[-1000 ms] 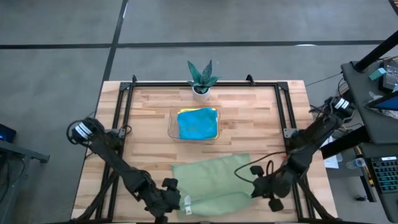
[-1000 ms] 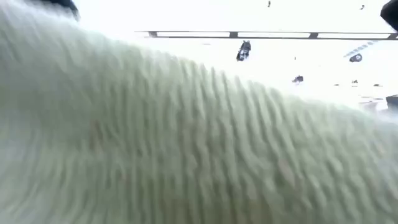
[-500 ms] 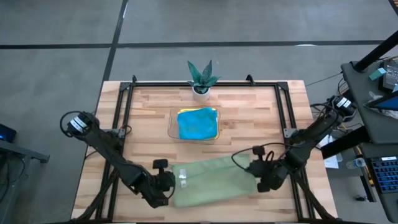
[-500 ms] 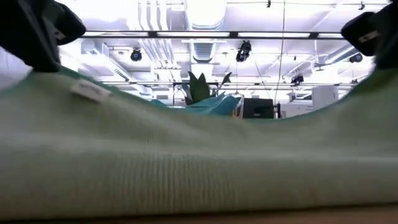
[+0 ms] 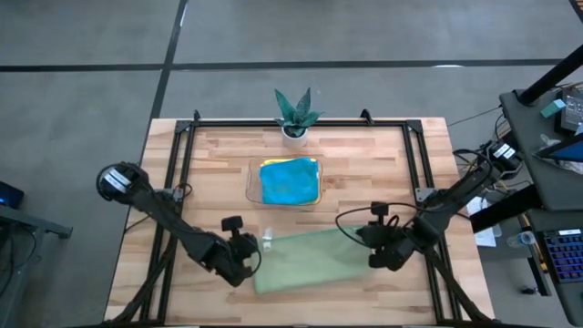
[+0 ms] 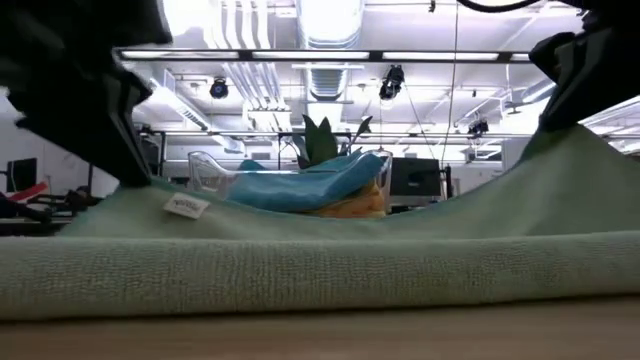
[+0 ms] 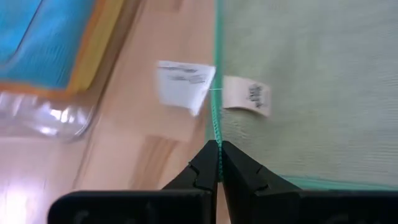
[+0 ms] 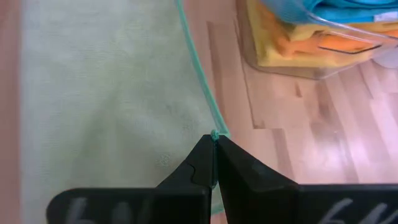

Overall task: Fold microfiber towels
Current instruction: Fold the green microfiber towel

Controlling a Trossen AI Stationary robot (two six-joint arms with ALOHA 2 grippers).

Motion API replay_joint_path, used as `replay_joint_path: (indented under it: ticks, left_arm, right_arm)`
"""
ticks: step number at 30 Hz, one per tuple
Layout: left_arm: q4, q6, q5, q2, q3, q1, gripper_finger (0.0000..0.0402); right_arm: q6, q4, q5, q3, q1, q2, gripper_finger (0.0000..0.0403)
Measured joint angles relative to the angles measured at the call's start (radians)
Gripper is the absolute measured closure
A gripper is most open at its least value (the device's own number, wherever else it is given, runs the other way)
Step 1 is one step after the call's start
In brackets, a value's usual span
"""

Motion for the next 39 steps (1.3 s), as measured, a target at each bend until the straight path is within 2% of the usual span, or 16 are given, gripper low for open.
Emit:
replay_joint_path:
  ticks: [9, 22, 26, 34, 39]
  left_arm:
    - [0.051, -0.096, 0.001, 0.002, -0.099, 0.022, 0.0401]
    - [0.072, -0.103, -0.005, 0.002, -0.116, 0.023, 0.0397]
    - [0.072, -0.105, -0.017, 0.002, -0.116, 0.025, 0.0365]
    - [0.062, -0.078, -0.010, -0.029, -0.097, 0.028, 0.0282]
    - [0.126, -0.046, 0.034, -0.067, -0.032, 0.026, 0.0266]
  right_arm:
    - [0.001, 0.007, 0.014, -0.031, -0.045, 0.000, 0.0394]
    - [0.029, 0.011, 0.059, -0.066, -0.059, 0.000, 0.0391]
    - [0.037, 0.006, 0.059, -0.067, -0.060, 0.000, 0.0365]
    - [0.062, -0.056, 0.053, -0.067, -0.066, -0.014, 0.0281]
    - [0.089, 0.007, -0.035, -0.069, -0.065, -0.025, 0.0261]
